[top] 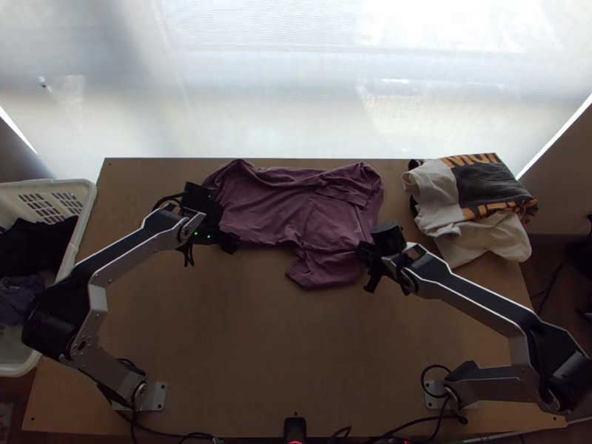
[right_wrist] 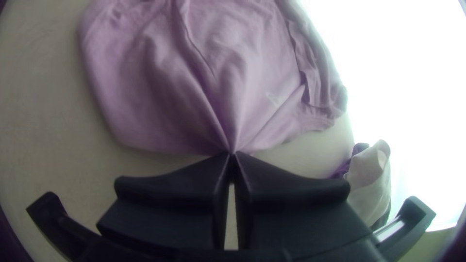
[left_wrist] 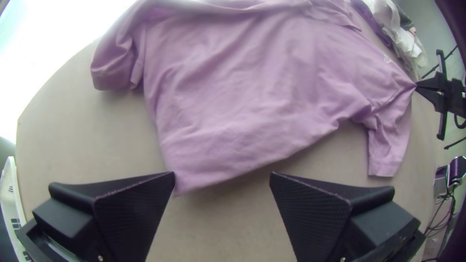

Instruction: Fold the t-shirt

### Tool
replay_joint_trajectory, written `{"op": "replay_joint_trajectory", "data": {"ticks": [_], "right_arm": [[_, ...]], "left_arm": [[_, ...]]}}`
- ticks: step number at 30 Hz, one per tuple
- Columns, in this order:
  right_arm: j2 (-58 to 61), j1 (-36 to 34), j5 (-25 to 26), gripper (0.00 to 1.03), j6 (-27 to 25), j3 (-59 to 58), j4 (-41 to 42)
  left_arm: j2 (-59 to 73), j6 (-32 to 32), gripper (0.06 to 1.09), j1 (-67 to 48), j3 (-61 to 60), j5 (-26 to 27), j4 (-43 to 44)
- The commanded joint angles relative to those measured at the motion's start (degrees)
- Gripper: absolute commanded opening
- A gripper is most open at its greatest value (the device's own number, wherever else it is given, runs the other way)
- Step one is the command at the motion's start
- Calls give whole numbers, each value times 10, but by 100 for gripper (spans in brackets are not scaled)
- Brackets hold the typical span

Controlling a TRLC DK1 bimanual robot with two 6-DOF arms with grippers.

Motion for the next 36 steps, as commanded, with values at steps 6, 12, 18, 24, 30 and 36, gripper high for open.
{"op": "replay_joint_trajectory", "data": {"ticks": [6,12,18,24,30,36], "right_arm": [[-30,-3,1,3,-14,-7,0],[-33,-3,-3,3,-8,-4,-12],[-69,-13,-12,3,1,-4,-64],[-130,-55,-85,3,4,32,-205],[-209,-61,-135,3,31,54,-308],[-259,-57,-141,3,55,6,-328]], "left_arm": [[45,-12,79,-23,-5,-8,48],[47,9,20,-10,-24,-20,84],[-49,52,14,-3,-17,-12,5],[-181,101,14,11,-2,29,-89],[-284,131,12,7,14,62,-210],[-355,145,13,-57,-56,66,-249]]}}
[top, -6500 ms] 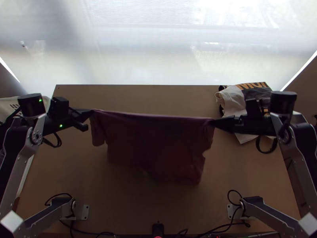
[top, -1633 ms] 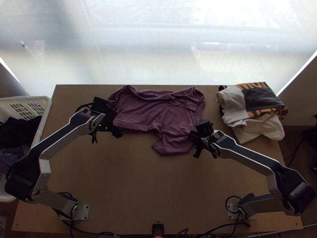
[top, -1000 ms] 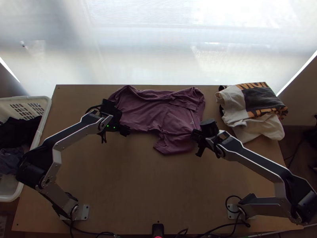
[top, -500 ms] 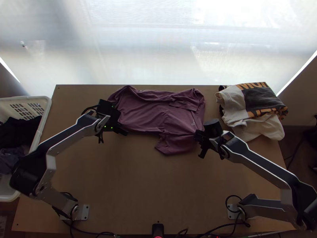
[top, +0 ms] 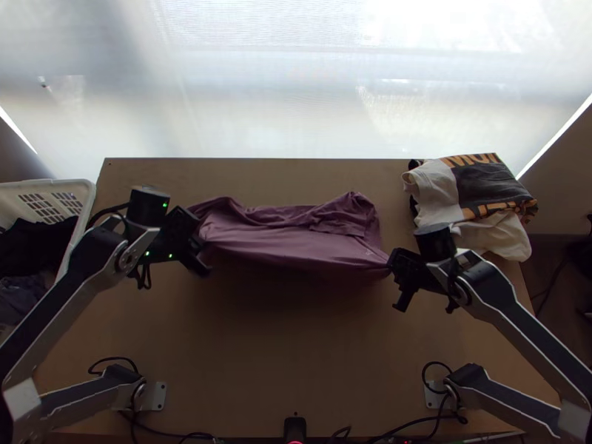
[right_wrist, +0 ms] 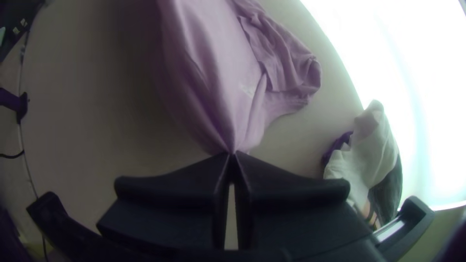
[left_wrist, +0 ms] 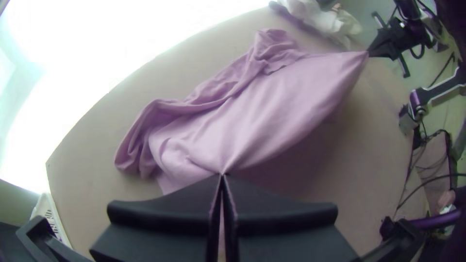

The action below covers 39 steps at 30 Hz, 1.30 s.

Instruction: Fold the t-shirt

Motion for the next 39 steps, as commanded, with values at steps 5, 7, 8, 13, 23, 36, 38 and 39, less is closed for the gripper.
{"op": "replay_joint_trajectory", "data": {"ticks": [5,7,8,13,23,36,38,39], "right_arm": [[-31,6,-19,3,40,-53,-4],[-23,10,-19,3,45,-52,-3],[-20,11,-19,3,46,-53,5],[6,7,-16,3,51,-60,45],[34,9,-15,3,51,-61,70],[32,3,-16,3,43,-61,73],[32,6,-15,3,44,-60,74],[32,7,-15,3,44,-59,74]], "left_arm": [[-44,-2,13,-104,-124,13,6],[-32,-2,14,-133,-153,13,37],[-23,-6,14,-144,-162,13,50],[27,-24,15,-170,-165,13,87],[56,-64,104,-193,-150,0,103],[-25,-86,104,-208,-245,-106,77],[-22,-99,104,-211,-249,-121,94],[-16,-104,103,-210,-249,-128,102]]}}
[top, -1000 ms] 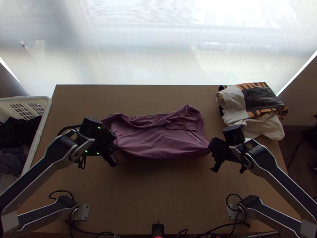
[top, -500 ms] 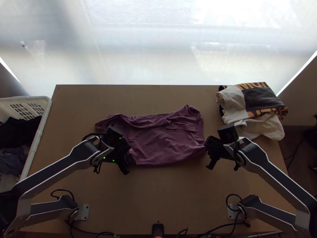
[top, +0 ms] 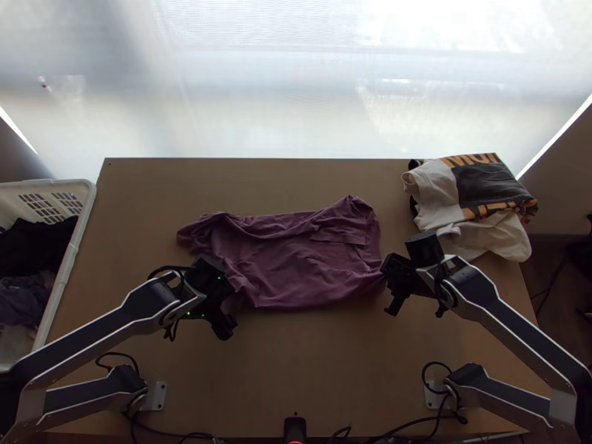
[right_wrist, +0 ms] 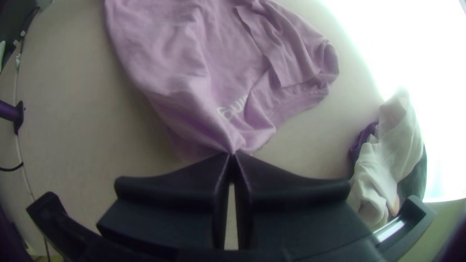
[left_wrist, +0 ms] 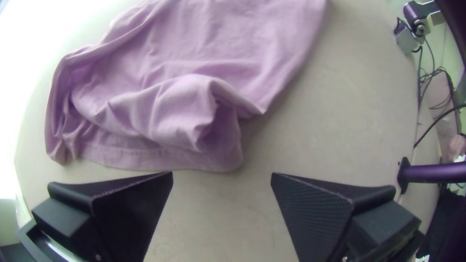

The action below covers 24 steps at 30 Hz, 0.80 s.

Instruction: Fold the t-shirt

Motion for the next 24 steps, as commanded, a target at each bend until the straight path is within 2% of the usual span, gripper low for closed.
{"op": "replay_joint_trajectory", "data": {"ticks": [1,9,13,24], "right_arm": [[1,3,1,3,1,4,3],[-6,2,1,3,-1,-1,4],[-6,0,2,3,-7,-3,4],[-7,0,4,3,-14,-4,4]], "left_arm": [[1,-28,103,-6,-30,-47,37],[43,-61,103,-12,-19,-44,50],[48,-80,103,-2,8,-2,34],[94,-94,102,-1,19,4,46]]}}
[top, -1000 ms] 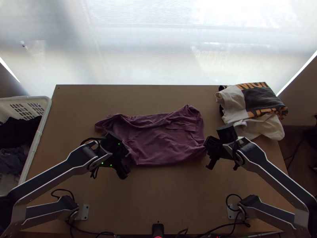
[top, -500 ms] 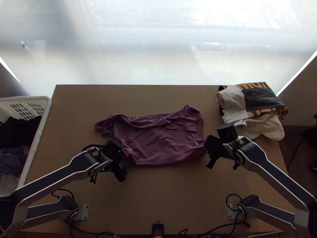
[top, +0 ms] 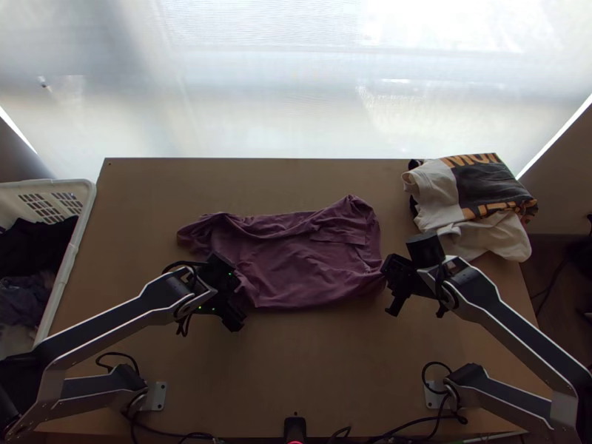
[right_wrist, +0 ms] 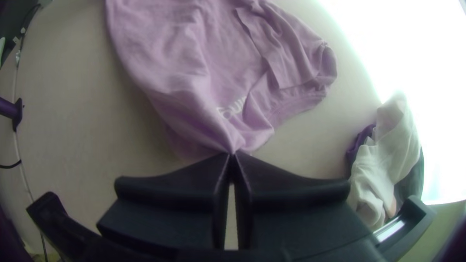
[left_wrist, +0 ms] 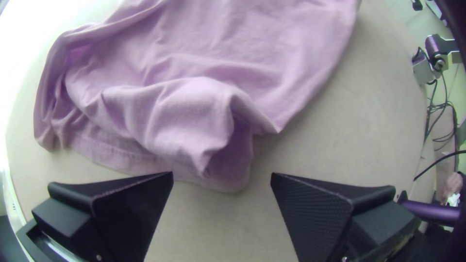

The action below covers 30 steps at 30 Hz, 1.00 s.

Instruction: Fold the t-shirt

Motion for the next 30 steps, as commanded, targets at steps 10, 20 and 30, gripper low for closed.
{"op": "replay_joint_trajectory", "data": {"ticks": [10,20,30], "right_arm": [[-11,-5,3,3,-16,0,0],[-23,-2,2,3,-18,-8,0],[-34,-2,1,3,-8,-3,-17]], "left_arm": [[63,-12,54,6,0,6,42],[85,-5,10,23,-1,7,56],[-74,93,10,100,16,35,-111]]}}
